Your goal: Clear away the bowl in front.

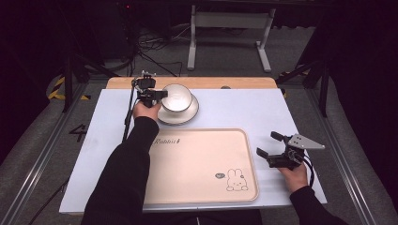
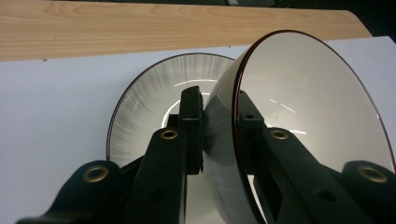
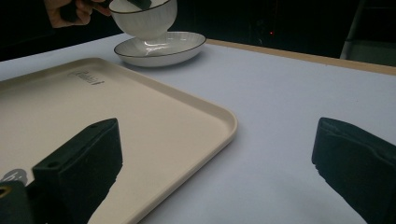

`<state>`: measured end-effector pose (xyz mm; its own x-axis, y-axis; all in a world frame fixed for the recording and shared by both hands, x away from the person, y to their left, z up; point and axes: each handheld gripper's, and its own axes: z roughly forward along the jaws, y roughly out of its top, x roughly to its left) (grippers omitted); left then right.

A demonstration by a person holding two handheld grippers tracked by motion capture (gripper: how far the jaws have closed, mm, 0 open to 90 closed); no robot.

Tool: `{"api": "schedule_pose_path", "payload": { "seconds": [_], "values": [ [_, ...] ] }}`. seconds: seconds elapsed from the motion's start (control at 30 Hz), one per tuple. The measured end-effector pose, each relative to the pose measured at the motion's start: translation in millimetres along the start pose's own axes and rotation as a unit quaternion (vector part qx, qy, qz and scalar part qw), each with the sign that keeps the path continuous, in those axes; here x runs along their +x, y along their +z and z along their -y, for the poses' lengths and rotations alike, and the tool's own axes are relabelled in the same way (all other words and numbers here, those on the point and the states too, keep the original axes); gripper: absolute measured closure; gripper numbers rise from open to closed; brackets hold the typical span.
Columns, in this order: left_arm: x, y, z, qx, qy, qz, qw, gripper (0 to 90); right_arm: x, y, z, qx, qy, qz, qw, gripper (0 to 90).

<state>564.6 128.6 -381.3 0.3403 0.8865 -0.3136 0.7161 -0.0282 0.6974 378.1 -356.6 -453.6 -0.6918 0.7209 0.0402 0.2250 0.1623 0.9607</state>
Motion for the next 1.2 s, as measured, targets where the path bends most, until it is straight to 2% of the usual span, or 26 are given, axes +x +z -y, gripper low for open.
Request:
{"api": "schedule_pose_path", "payload": {
  "seconds": [0.37,0.57,0.67,0.87,1.0,1.2],
  "values": [
    [-4.2,-13.2,-1.3,0.001,0.015,0.004,0.9999,78.2,0.0,-0.1,0.0,0.000,0.000,0.000,1.0000,2.1],
    [-9.3,-22.8,-2.1,0.004,0.038,0.007,0.9993,78.3,0.2,0.1,0.0,0.001,0.000,0.000,1.0000,2.1],
    [-11.6,-28.8,-2.4,0.007,0.043,0.016,0.9989,78.4,0.1,0.0,0.0,0.000,0.000,0.000,1.0000,2.1],
    [-20.9,-41.7,-0.1,0.024,0.071,0.041,0.9963,78.4,0.1,0.0,0.0,0.001,0.000,0.000,1.0000,2.2],
    [-29.1,-46.8,1.9,0.029,0.095,0.041,0.9942,78.4,0.1,0.1,0.0,0.001,0.000,0.000,1.0000,2.1],
    [-38.6,-54.4,5.6,0.035,0.110,0.065,0.9911,78.4,-0.1,0.0,0.0,0.000,0.001,0.000,1.0000,2.1]
  ]
}}
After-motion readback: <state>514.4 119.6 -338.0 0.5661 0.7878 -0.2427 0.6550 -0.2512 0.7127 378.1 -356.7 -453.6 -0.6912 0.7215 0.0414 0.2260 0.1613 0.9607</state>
